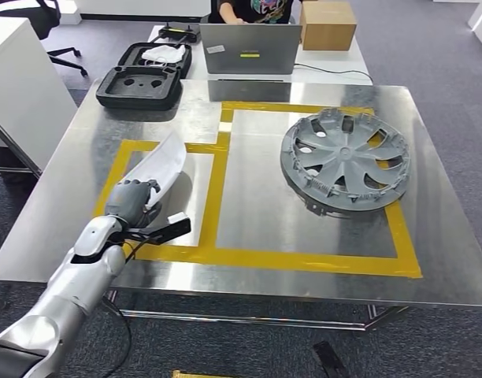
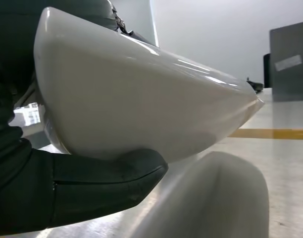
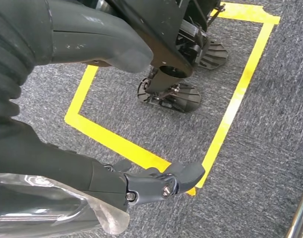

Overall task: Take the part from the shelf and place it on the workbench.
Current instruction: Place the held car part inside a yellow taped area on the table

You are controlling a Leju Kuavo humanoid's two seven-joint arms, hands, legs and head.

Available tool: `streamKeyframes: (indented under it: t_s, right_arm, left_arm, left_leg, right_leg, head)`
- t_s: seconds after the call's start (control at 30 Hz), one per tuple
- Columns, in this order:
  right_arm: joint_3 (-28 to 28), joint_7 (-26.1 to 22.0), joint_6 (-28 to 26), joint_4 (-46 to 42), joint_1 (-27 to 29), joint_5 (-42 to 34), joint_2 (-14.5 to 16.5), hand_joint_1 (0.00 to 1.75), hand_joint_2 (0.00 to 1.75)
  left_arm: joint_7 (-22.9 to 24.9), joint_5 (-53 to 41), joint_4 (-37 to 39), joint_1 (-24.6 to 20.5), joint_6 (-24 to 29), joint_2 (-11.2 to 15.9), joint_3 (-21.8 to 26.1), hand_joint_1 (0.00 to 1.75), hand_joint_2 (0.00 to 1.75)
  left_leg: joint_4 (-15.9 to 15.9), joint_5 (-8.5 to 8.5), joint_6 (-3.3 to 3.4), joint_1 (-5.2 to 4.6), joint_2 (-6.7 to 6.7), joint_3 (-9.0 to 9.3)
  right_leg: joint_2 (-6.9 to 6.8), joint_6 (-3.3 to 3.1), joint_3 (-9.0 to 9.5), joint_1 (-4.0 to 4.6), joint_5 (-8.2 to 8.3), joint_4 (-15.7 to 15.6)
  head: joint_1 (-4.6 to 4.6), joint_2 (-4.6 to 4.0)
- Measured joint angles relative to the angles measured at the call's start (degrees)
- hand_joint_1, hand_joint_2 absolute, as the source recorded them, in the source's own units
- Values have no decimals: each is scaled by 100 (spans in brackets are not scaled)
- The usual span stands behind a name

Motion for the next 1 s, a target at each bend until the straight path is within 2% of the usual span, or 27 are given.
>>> streamKeyframes:
  t_s: [0.07,0.13,0.27,0.73,0.87,1.0]
  right_arm:
    - [17,6,0,0,3,0,0,0,0]
    - [35,15,0,0,5,1,0,0,0]
    - [43,17,0,0,13,2,0,0,0]
    - [44,17,0,0,18,2,0,0,0]
    - [45,15,0,0,21,-17,0,0,0]
    - [43,-24,-17,0,49,-97,0,0,0]
  left_arm:
    - [0,24,63,-32,2,-43,-57,0,175]
    - [-2,50,117,-55,10,-63,-85,0,175]
    - [-7,100,215,-64,133,-58,-105,0,0]
    - [46,134,267,-63,325,-56,-143,0,0]
    - [275,190,263,-47,539,-61,-146,0,0]
    - [199,620,-117,227,700,-93,-46,0,0]
  left_leg:
    - [0,0,0,0,3,0]
    - [0,0,0,0,3,0]
    - [0,1,0,1,2,-1]
    - [0,4,-1,1,2,-2]
    - [0,5,-1,0,2,-2]
    - [0,4,-1,-1,2,-2]
  right_leg:
    - [3,1,-3,0,1,0]
    - [2,1,-4,0,1,0]
    - [-4,1,-6,1,0,8]
    - [-4,0,-8,1,0,14]
    - [-4,0,-8,1,1,14]
    - [-4,1,-9,0,0,14]
  head:
    - [-1,0]
    - [-1,0]
    - [-1,0]
    - [-1,0]
    - [0,0]
    - [-1,0]
